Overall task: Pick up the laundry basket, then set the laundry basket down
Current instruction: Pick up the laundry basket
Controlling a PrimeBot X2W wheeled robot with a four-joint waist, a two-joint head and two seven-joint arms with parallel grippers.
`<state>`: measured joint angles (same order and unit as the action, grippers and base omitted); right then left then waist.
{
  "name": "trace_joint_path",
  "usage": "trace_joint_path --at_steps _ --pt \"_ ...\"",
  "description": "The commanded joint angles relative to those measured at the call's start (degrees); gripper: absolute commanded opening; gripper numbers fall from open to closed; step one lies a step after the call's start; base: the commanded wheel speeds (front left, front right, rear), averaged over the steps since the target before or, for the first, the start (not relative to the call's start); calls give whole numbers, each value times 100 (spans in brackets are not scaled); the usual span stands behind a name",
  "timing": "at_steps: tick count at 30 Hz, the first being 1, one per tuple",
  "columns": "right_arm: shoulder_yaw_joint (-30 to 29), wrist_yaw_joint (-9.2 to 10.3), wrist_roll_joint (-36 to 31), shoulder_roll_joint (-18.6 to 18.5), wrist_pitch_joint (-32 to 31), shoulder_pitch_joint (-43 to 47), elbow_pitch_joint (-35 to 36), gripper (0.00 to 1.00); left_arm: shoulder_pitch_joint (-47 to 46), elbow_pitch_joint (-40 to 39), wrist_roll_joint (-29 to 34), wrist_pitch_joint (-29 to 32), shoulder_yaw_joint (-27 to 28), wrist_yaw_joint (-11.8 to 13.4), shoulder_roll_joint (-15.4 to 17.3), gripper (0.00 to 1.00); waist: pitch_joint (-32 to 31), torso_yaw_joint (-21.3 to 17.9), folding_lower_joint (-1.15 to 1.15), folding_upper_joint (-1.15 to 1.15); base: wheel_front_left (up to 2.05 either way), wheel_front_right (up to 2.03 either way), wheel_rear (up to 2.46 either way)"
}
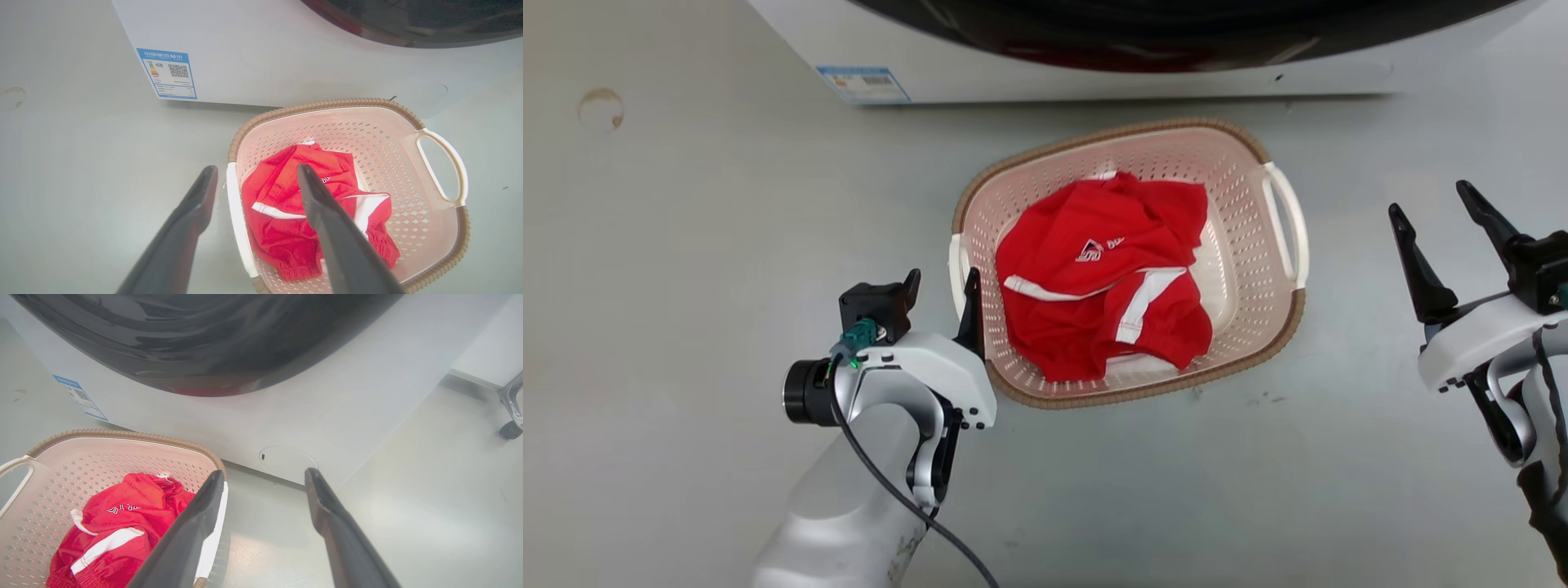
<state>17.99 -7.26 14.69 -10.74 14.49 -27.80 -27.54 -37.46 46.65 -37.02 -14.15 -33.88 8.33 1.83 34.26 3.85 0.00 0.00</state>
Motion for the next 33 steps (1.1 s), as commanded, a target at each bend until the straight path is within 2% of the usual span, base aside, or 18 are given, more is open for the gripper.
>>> trace_joint_path --at_steps 1,5,13,33 --pt "148 -23 63 -161 51 -74 -4 100 -223 76 -233 -60 -56 91 105 100 329 82 0 0 0 0 0" --pt "266 -23 121 -230 51 -259 -76 100 -561 293 -730 -71 -470 158 105 100 668 121 0 0 0 0 0" --pt "392 -23 123 -321 51 -457 -94 100 -945 453 -1234 -82 -961 255 105 100 1077 193 0 0 0 0 0" --pt "553 -23 208 -394 51 -669 -170 100 -1366 208 -1913 -85 -1648 497 105 100 1676 450 0 0 0 0 0"
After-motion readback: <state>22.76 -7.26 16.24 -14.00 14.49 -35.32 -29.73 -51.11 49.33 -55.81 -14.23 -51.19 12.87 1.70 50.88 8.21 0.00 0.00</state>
